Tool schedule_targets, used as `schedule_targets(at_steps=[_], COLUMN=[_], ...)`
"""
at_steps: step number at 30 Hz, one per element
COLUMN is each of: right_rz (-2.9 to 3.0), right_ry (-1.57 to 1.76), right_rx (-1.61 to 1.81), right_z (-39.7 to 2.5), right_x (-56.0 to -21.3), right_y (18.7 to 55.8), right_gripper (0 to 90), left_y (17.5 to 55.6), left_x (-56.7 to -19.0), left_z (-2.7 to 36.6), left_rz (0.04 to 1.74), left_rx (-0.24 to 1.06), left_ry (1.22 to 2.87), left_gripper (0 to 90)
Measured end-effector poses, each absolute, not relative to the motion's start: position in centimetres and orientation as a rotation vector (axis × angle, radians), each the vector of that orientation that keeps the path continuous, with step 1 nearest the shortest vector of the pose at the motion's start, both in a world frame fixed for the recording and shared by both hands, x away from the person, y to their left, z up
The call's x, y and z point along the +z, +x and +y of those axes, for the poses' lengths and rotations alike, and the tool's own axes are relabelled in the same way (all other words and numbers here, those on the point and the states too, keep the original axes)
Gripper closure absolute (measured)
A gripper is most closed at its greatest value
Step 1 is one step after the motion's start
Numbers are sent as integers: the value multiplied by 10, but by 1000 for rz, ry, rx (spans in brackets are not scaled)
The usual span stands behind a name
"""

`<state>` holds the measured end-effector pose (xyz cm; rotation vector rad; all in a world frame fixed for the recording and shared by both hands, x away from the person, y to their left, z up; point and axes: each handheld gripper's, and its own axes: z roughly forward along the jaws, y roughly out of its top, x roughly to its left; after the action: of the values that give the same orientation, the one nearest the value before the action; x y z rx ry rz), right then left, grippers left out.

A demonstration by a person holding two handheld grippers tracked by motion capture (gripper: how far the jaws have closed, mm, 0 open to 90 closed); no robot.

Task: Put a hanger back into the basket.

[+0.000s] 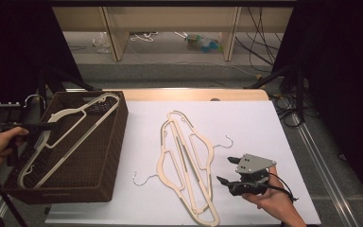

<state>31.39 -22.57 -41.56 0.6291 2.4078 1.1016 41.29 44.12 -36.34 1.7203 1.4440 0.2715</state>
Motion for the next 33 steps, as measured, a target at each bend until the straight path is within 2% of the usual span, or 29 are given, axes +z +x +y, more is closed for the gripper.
schedule_targets(at_steps=[2,3,8,13,18,19,29,32,33], right_rz=[2415,2407,2401,2412,2419,2419,2454,2475,2473], right_ry=[630,629,627,656,684,684,682,677,672], right_rx=[1097,1102,1106,1102,1099,1099,1119,1119,1123], right_z=[-226,-226,-227,-227,-227,-227,-216,-210,-209], right_x=[-415,-415,-415,-415,-418,-418,-418,-418,-417], right_y=[314,314,315,314,315,315,312,308,307], right_gripper=[300,300,300,296,289,289,281,281,279], left_y=[412,409,397,373,346,346,304,298,293], left_x=[-361,-357,-343,-321,-306,-306,-318,-327,-331], left_z=[443,445,442,421,389,389,297,277,266], left_rz=[1455,1478,1468,1403,1302,1302,1097,1035,1027], left_rx=[287,300,358,442,409,409,305,354,300], left_ry=[1683,1676,1648,1621,1548,1548,1633,1671,1688], left_gripper=[768,691,605,484,384,376,342,337,333])
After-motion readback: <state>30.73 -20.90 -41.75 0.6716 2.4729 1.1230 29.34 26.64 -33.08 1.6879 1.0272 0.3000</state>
